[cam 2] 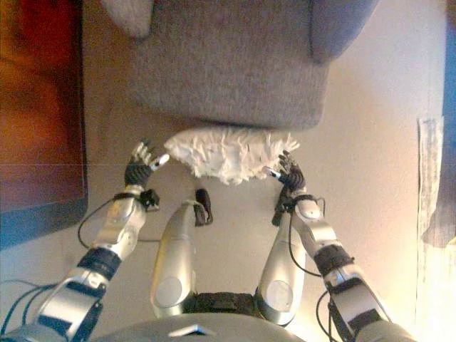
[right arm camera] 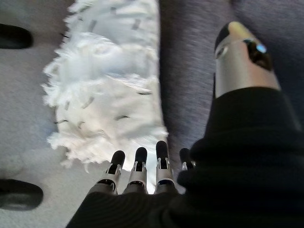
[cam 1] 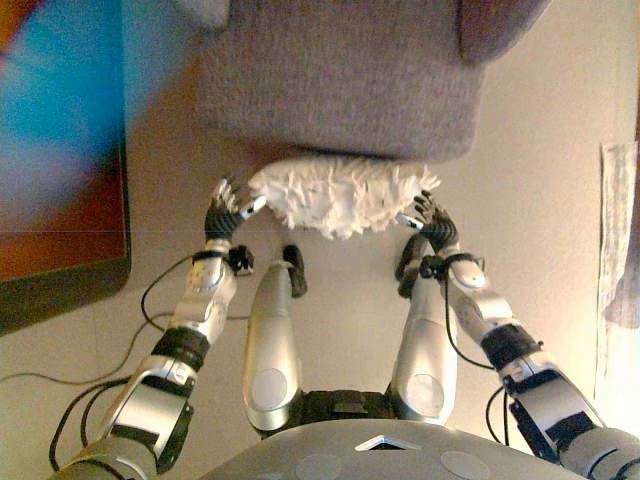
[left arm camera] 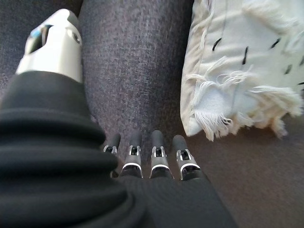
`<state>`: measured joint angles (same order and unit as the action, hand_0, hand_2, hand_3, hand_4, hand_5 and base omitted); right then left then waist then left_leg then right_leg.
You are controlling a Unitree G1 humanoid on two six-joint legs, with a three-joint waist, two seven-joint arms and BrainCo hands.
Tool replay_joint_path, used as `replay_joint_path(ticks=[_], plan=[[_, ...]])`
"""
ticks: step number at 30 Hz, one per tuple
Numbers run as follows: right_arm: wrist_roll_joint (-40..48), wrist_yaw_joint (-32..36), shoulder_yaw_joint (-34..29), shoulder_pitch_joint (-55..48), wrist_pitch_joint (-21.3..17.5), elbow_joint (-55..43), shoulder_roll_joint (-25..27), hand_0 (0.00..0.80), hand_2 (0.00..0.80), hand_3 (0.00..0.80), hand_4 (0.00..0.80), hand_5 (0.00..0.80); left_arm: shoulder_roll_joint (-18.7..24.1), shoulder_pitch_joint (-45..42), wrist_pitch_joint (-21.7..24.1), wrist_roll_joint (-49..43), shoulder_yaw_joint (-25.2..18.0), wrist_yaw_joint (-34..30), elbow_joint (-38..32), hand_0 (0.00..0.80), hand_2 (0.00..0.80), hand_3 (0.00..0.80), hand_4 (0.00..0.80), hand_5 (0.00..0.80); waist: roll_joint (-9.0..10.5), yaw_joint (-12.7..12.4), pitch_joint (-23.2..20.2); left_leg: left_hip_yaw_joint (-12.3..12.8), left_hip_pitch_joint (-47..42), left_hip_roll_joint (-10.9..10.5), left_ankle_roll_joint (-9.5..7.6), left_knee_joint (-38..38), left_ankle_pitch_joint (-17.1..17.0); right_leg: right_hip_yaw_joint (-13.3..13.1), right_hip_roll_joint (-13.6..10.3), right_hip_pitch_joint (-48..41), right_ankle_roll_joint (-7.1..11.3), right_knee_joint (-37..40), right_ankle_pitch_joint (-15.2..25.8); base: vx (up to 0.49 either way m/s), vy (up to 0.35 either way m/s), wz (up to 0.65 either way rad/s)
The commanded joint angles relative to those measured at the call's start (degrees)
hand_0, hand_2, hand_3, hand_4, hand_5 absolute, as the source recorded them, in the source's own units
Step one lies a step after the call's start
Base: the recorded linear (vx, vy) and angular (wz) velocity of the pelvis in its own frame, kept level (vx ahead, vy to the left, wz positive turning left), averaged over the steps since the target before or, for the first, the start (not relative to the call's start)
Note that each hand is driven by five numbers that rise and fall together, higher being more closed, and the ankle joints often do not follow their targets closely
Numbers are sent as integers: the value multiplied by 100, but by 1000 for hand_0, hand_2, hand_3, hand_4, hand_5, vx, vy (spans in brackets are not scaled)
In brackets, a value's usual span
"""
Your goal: Pick up the cushion and take it to the sofa
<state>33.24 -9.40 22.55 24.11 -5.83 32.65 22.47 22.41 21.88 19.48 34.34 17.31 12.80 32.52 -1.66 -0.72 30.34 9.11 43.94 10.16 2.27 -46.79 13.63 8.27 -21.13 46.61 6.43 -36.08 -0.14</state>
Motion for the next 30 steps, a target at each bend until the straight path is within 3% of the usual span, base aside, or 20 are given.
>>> replay_joint_path(ticks=[1, 3, 10, 18, 25, 30], plan=[[39, -177, 33, 285, -79, -263, 221, 0, 0, 0, 0, 0, -27, 134, 437, -557, 100, 385, -109, 91, 91, 91, 91, 91, -138, 4, -54, -312, 433, 272, 291, 358, -136, -573, -330, 399, 226, -757, -374, -120, 64, -10], [130, -266, 22, 601, -18, -218, 271, 0, 0, 0, 0, 0, -4, 375, 381, -697, 107, 565, -28, 0, 0, 0, 0, 0, -197, 36, -54, -367, 897, 307, 292, -86, -21, -734, -287, 863, 199, -1199, -498, -87, 37, -6], [255, -226, -210, 827, 52, -68, 553, 0, 0, 0, 0, 0, 159, 489, 359, -200, -308, 428, 58, 0, 0, 0, 0, 0, -347, 91, -54, -508, 1994, 380, 233, -1224, 342, -1102, -209, 1979, 88, -2283, -868, -34, -13, 5], [438, 197, -537, 559, 422, 121, 959, 0, 0, 0, 0, 0, 265, 52, 69, 94, -668, 77, 277, 0, 0, 0, 0, 0, -300, 96, -54, -668, 2765, 433, 177, -2201, 644, -1190, -195, 2721, 48, -3095, -1262, 14, -26, 2], [820, 248, -677, 1169, 504, 992, 1031, 0, 0, 0, 0, 0, 478, 537, 94, 877, -920, 673, 868, 0, 0, 0, 0, 0, -254, 63, -54, -788, 3332, 486, 194, -2911, 880, -1243, -231, 3228, -1, -3698, -1552, 6, -13, 0], [1007, 203, -769, 1154, 586, 923, 1033, 0, 0, 0, 0, 0, 471, 448, 29, 770, -1030, 401, 859, 0, 0, 0, 0, 0, -159, 9, -54, -946, 3669, 516, 238, -3223, 934, -1223, -287, 3498, -24, -3950, -1613, 7, -49, 4]])
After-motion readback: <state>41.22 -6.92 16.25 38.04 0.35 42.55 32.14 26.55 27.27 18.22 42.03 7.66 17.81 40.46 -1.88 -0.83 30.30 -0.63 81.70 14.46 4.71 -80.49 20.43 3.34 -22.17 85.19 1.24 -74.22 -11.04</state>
